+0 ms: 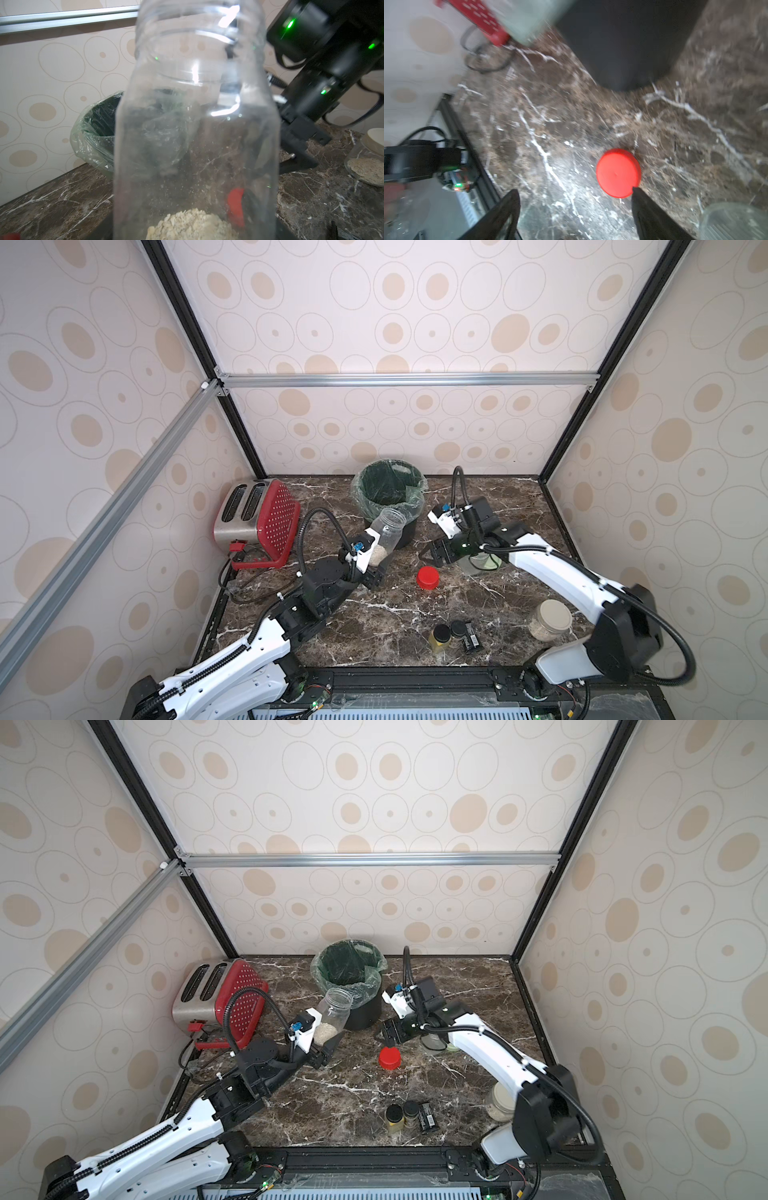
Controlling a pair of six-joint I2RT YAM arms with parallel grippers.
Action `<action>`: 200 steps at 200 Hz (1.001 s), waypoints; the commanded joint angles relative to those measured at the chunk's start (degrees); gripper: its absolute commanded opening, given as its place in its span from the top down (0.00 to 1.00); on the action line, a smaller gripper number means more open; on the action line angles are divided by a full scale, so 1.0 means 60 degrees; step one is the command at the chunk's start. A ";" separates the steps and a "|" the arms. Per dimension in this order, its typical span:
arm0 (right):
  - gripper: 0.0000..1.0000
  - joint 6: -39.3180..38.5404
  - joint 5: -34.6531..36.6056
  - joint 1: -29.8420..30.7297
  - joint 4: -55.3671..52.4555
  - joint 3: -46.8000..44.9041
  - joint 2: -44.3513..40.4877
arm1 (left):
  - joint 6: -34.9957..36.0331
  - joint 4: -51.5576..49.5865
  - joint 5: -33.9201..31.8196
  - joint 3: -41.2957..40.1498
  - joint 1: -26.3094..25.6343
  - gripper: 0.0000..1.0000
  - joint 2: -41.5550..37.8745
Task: Empty expired oatmeal from jars
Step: Place the lid at the center of the board, then pour the expired oatmeal into the trash bin.
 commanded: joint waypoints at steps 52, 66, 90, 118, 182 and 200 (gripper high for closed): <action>0.04 0.0625 -0.2814 0.0774 0.3036 0.0064 -0.1491 | 0.0699 -0.0570 0.1944 0.1914 0.0102 0.66 0.0930; 0.03 0.0945 -0.2490 0.0929 0.3411 0.0370 -0.1159 | 0.0731 -0.0691 0.2191 0.2132 0.0104 0.65 0.1087; 0.03 0.1192 -0.2097 0.1223 0.3869 0.0726 -0.0636 | 0.0765 -0.0753 0.2398 0.2317 0.0104 0.64 0.1198; 0.04 0.1551 -0.2110 0.1299 0.4564 0.0714 -0.0420 | 0.0794 -0.0841 0.2443 0.2375 0.0104 0.63 0.1186; 0.31 0.2324 -0.2512 0.1360 0.4806 0.0699 -0.0112 | 0.0882 -0.0858 0.2414 0.2306 0.0104 0.60 0.1114; 0.35 0.2623 -0.2282 0.1358 0.4661 0.0724 -0.0079 | 0.0955 -0.0862 0.2397 0.2277 0.0104 0.55 0.1056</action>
